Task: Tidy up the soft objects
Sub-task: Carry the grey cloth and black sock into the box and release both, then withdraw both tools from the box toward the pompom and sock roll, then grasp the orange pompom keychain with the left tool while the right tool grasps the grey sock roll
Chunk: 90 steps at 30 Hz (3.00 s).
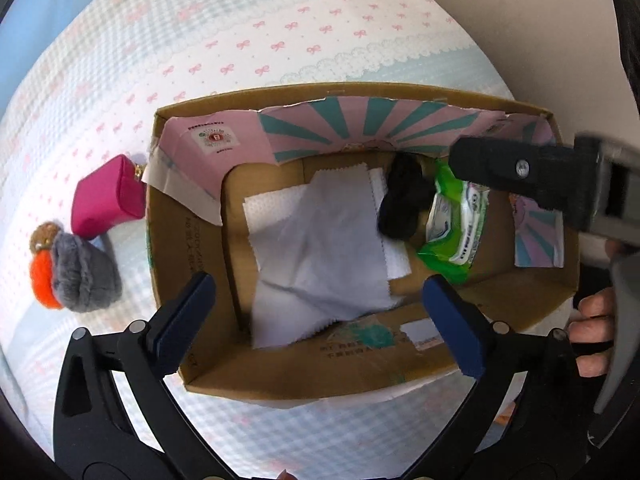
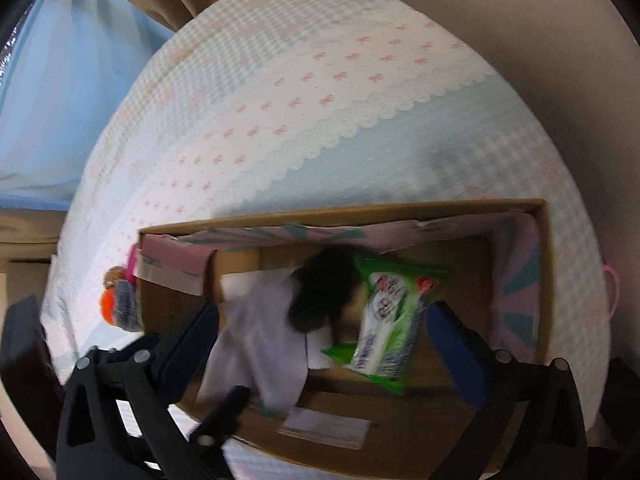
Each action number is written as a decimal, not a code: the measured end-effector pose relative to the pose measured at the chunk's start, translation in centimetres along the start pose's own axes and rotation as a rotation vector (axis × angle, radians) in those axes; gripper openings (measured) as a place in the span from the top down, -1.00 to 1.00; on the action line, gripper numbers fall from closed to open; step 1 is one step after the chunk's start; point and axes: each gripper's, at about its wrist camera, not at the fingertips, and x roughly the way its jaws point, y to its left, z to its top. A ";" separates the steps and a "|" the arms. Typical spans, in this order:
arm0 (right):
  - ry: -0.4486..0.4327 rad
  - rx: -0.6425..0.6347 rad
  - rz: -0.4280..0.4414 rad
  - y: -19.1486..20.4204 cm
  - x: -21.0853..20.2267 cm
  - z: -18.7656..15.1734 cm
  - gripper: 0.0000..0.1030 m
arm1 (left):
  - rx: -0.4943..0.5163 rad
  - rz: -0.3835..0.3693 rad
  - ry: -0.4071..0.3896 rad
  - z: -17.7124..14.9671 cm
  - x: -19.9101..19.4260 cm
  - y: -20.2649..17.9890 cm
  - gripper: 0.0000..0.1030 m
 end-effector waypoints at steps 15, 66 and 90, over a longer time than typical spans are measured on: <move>-0.126 0.000 -0.034 1.9 -6.2 -2.7 -0.99 | -0.011 -0.039 -0.122 -2.0 -7.8 0.7 -0.99; -0.551 -0.130 0.012 33.9 -15.7 -21.7 -1.00 | -0.099 0.015 -0.557 -23.4 -30.0 33.2 -0.99; -0.151 0.124 0.052 32.8 9.2 -8.2 -1.00 | -0.243 -0.150 -0.158 -8.9 -5.9 39.1 -0.98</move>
